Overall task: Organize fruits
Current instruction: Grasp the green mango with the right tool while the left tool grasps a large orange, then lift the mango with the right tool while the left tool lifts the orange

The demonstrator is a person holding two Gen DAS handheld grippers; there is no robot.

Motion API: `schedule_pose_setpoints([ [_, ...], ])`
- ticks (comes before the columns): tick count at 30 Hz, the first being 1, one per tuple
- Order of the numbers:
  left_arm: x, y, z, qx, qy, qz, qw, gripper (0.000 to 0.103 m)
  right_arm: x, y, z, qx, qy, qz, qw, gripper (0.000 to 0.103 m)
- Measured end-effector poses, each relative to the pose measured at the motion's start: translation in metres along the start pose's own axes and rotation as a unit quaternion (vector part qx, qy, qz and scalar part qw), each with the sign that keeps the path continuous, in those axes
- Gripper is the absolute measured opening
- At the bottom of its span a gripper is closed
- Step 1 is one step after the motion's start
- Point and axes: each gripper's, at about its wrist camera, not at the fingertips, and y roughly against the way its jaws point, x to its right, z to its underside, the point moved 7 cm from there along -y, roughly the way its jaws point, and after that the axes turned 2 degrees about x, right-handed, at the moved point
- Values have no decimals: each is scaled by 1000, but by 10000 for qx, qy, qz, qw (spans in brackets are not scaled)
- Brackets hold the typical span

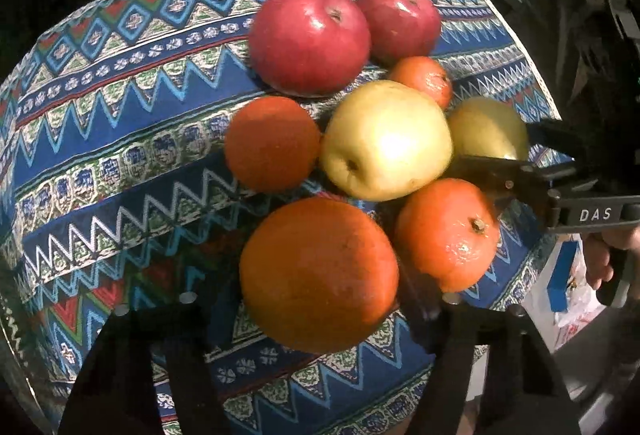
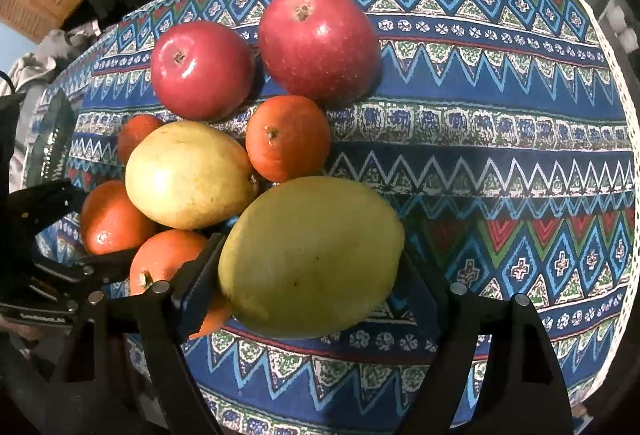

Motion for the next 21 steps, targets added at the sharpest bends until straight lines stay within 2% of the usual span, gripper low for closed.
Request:
schedule_pose_setpoints([
  [4,3,0,0,77,-105,-103,9999,70,-1,2,4,52,154,137,9998,81],
  [10,1,6,-2,310,-378,-461,9977,69,-5,10,3,165,274,298,9990,81],
  [21,-10,45,-4,688,-259,-426,9964,69,-17,48,-11,737,472,488,9950,81],
])
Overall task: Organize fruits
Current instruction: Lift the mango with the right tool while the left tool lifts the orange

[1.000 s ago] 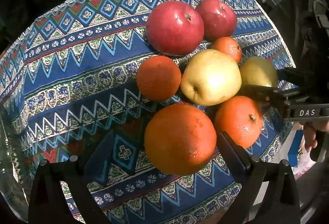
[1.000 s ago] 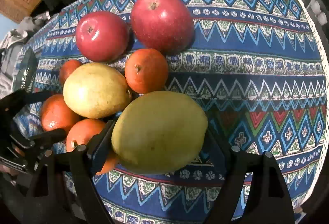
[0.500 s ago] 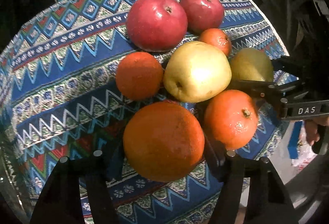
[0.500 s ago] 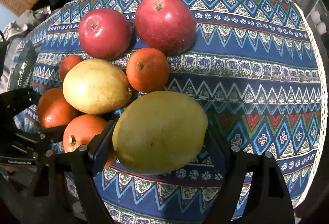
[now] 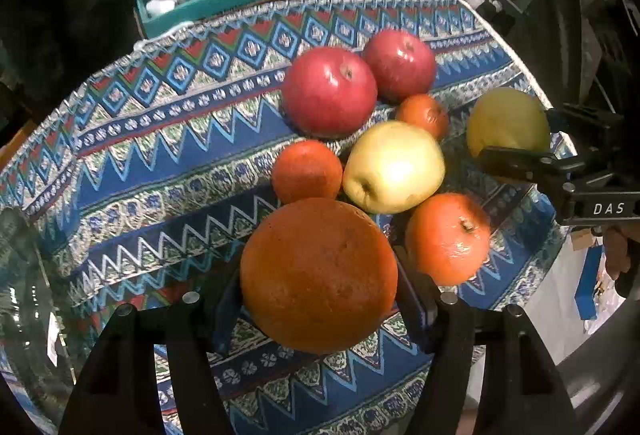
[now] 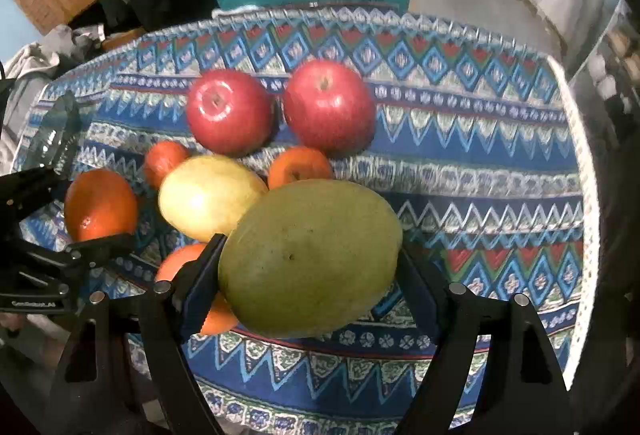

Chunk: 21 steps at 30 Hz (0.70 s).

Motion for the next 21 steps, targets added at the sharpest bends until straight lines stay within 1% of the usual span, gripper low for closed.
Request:
schedule_pose_setpoints([
  [6,-2,22,-5,206,-51,-78,9997,69,-15,20,-13,287,149,-10,9995,81],
  [11,-6,42,-9,362,-56,-81,9993,69,-29,41,-20,529,226,-141,9982,81],
  [21,-22,80,-9,639,154,-98,9978,69,-62,83,-41,989,384,-383,9936,81],
])
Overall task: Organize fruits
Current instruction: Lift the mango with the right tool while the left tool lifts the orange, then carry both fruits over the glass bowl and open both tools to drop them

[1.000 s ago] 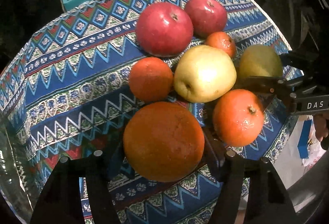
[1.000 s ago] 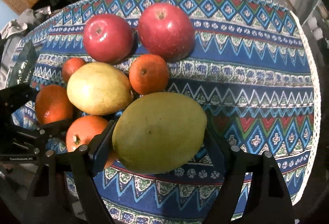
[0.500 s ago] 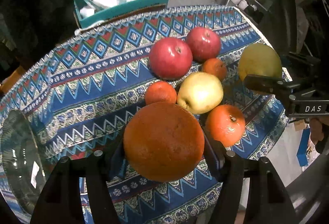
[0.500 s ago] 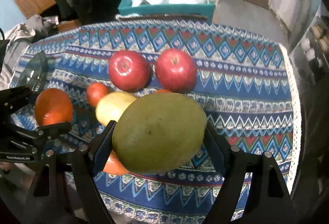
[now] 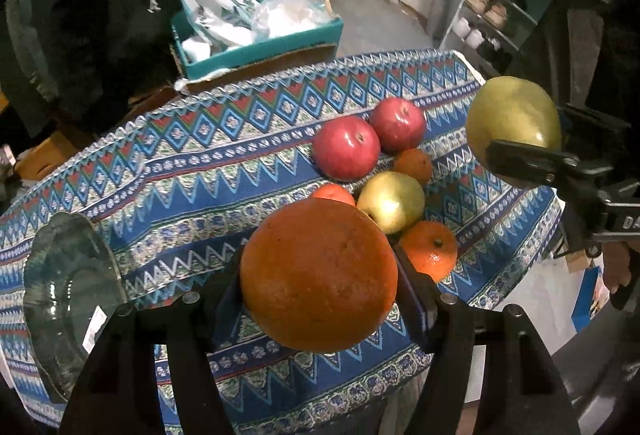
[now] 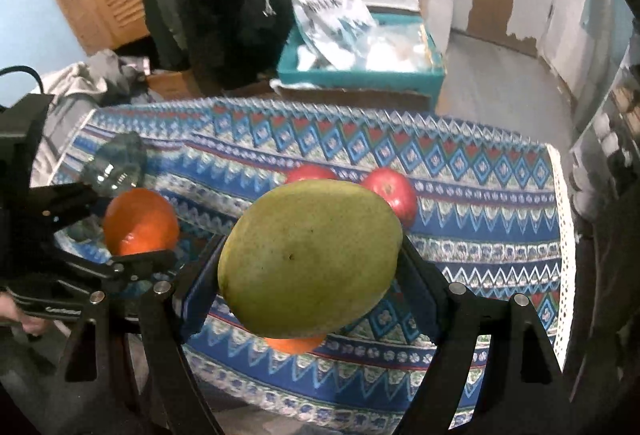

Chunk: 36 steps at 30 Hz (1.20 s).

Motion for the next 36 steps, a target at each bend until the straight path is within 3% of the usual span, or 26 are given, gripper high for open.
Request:
schedule_pose_setpoints([
  [18,-41,64,-8,534,341,-54,9980,69,-73,34,-49,499,352,-454,9971,81],
  [36,-121,97,9,733,968,-366,9919,69,-160,12,-90,446,677,-880,9928,81],
])
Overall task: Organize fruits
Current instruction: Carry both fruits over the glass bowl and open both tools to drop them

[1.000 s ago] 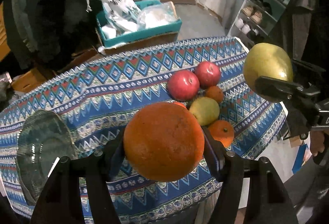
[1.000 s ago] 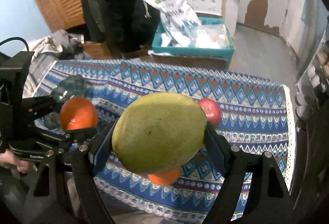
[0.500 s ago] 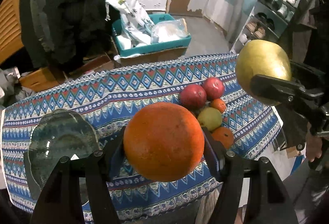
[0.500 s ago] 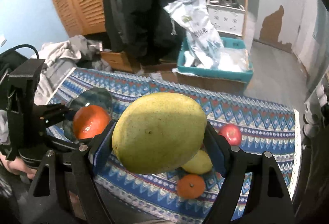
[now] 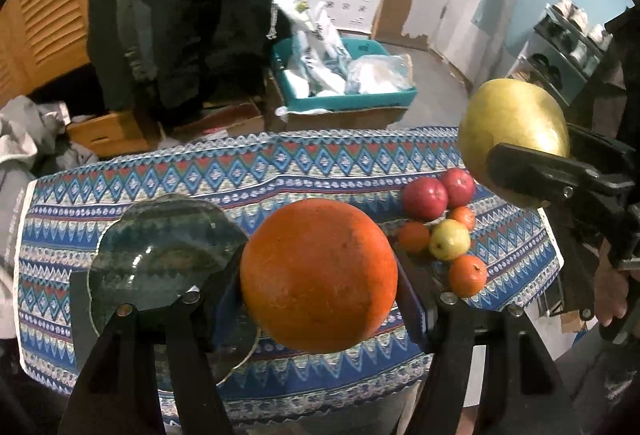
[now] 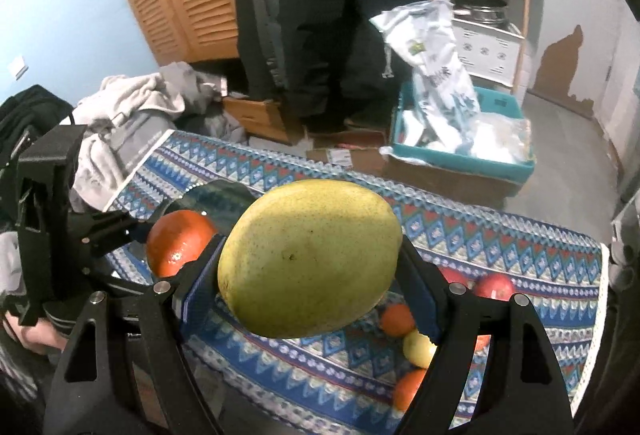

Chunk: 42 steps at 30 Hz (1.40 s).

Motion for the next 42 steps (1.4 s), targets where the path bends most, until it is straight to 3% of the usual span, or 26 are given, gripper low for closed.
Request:
schedule_pose_setpoints([
  [16,-99,-1,23,-112,759,-395,9963,69,-75,-79,-21,-437,191,-540,9974,81],
  [32,-174,-48,76,-746,1357,-846,9843,69,-114,-172,11,-1366,224,-777,9873,81],
  [42,-190,-79,106,-1227,1697,-842,9742,69,-119,-206,40,-1861,292,-760,9791,81],
])
